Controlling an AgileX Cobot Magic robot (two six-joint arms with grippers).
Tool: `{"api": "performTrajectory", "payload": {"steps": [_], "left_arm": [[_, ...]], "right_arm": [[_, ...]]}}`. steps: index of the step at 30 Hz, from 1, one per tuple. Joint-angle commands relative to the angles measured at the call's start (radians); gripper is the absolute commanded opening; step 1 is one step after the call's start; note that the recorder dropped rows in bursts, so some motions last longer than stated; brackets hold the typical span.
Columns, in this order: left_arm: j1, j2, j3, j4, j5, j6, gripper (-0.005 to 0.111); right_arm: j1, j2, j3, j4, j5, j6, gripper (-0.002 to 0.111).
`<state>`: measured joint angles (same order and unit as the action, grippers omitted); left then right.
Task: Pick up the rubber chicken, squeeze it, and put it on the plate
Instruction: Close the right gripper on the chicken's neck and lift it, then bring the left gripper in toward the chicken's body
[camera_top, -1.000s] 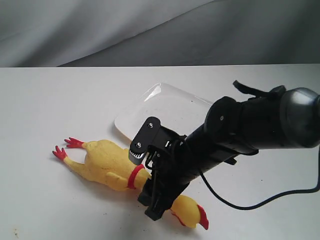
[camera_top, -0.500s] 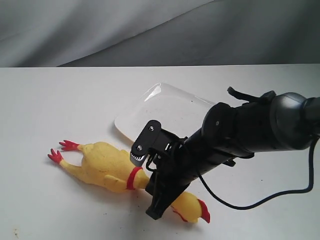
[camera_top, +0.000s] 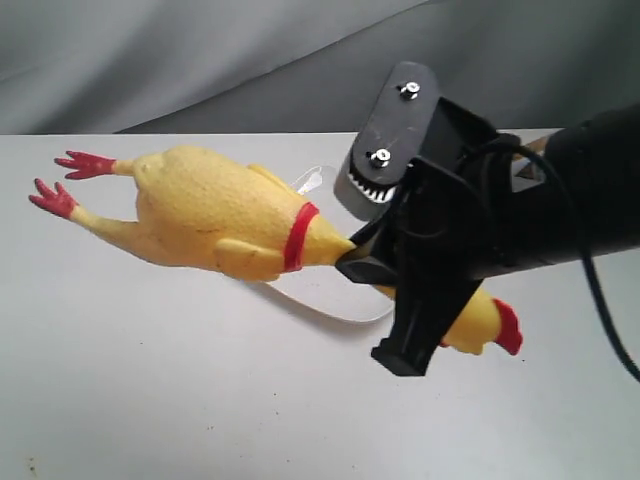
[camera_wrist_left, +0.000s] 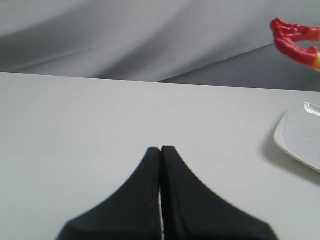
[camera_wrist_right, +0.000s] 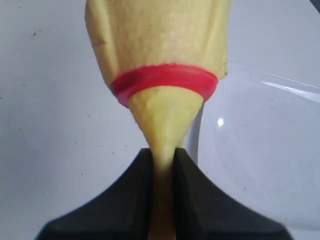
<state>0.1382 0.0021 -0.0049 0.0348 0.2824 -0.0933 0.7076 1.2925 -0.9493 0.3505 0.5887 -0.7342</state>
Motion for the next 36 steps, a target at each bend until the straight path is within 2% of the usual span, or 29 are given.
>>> {"api": "performTrajectory", "payload": {"steps": [1,5,7,10,12,21,23,25,27,28,29,30,31,32,33,34,35,36], "left_arm": [[0.002,-0.002,0.005,-0.003,-0.005,-0.003,0.000],[0.002,-0.002,0.005,0.048,-0.043,0.031,0.000],[0.002,-0.002,0.005,0.064,-0.135,0.023,0.000],[0.002,-0.002,0.005,-0.021,-0.276,-0.049,0.000],[0.002,-0.002,0.005,-0.022,-0.366,-0.047,0.000],[0.002,-0.002,0.005,-0.017,-0.589,-0.034,0.000],[0.002,-0.002,0.005,-0.017,-0.689,-0.068,0.000],[0.002,-0.002,0.005,-0.017,-0.701,-0.202,0.000],[0.002,-0.002,0.005,0.013,-0.671,-0.423,0.000],[0.002,-0.002,0.005,0.175,-0.665,-0.550,0.000],[0.002,-0.002,0.005,0.315,-0.683,-0.600,0.000],[0.002,-0.002,0.005,0.593,-0.796,-0.683,0.002],[0.002,-0.002,0.005,0.847,-0.990,-0.718,0.008],[0.002,0.001,-0.002,0.990,-1.067,-0.739,0.013],[0.002,0.038,-0.060,1.198,-1.126,-0.852,0.023],[0.002,0.065,-0.094,1.249,-1.129,-0.927,0.029],[0.002,0.131,-0.158,1.299,-1.135,-0.972,0.041],[0.002,0.164,-0.200,1.359,-1.135,-0.972,0.048]], "right_arm": [[0.001,-0.108,-0.001,-0.072,0.070,0.091,0.000],[0.001,-0.147,-0.001,-0.072,0.075,0.140,0.000],[0.001,-0.147,-0.001,-0.059,0.079,0.140,0.000],[0.001,-0.147,-0.001,-0.033,0.079,0.138,0.000],[0.001,-0.147,-0.001,-0.016,0.079,0.138,0.000],[0.001,-0.147,-0.001,0.061,0.182,0.138,0.000],[0.001,-0.147,-0.001,0.096,0.191,0.138,0.000],[0.001,-0.147,-0.001,0.128,0.191,0.138,0.000],[0.001,-0.147,-0.001,0.130,0.193,0.138,0.000],[0.001,-0.147,-0.001,0.130,0.206,0.117,0.000],[0.001,-0.147,-0.001,0.130,0.215,0.101,0.000],[0.001,-0.147,-0.001,0.130,0.227,0.085,0.000],[0.001,-0.147,-0.001,0.127,0.227,0.084,0.000],[0.001,-0.147,-0.001,0.127,0.227,0.084,0.000],[0.001,-0.147,-0.001,0.127,0.227,0.084,0.000],[0.001,-0.147,-0.001,0.127,0.227,0.084,0.000],[0.001,-0.147,-0.001,0.127,0.227,0.089,0.000],[-0.001,-0.147,-0.001,0.127,0.227,0.088,0.000]]}}
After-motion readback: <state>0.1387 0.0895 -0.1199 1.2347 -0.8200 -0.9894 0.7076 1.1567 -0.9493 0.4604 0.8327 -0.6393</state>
